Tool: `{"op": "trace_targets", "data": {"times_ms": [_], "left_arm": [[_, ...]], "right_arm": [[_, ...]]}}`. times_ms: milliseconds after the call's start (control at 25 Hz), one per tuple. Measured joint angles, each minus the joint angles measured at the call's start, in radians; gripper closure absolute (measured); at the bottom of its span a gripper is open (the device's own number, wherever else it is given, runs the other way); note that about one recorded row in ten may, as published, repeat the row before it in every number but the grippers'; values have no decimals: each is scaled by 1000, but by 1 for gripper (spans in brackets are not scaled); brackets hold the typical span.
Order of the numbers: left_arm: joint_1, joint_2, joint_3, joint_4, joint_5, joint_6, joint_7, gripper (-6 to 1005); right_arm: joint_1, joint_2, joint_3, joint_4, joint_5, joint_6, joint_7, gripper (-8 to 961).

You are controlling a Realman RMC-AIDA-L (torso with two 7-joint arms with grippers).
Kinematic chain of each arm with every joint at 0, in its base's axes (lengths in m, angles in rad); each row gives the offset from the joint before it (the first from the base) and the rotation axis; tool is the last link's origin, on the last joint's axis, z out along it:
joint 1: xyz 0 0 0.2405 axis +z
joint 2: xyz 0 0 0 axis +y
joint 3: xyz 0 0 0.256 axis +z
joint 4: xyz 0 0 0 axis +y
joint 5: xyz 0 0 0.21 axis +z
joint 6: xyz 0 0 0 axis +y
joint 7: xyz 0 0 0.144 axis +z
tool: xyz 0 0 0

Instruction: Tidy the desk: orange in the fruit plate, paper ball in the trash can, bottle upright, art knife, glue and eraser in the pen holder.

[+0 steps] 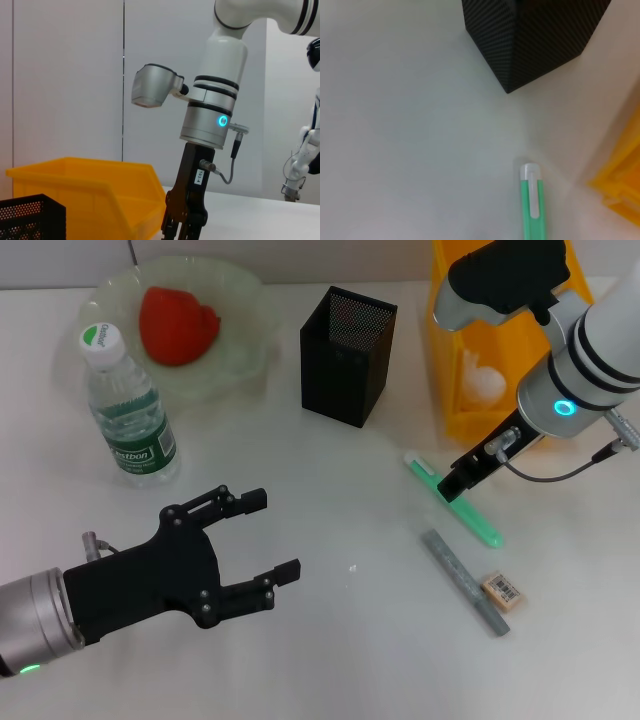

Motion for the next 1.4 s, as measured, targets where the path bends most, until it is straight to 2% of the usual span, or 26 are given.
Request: {"op": "trace_targets", "data": {"times_ms": [160, 360, 560, 1400], "left_arm": [[2, 0, 0, 0, 0, 2, 0, 189], [4, 0, 0, 0, 0, 2, 0, 189], [4, 0, 0, 0, 0, 5, 0, 188], [5, 2, 0, 0, 0, 20, 0, 189]], "right_arm": [[3, 0, -3, 3, 3, 7, 0, 220], [11, 1, -3, 16, 19, 15, 0, 458], [15, 1, -17, 24, 33, 29, 0, 640], [64, 3, -54, 144, 34, 90, 2, 645]]}}
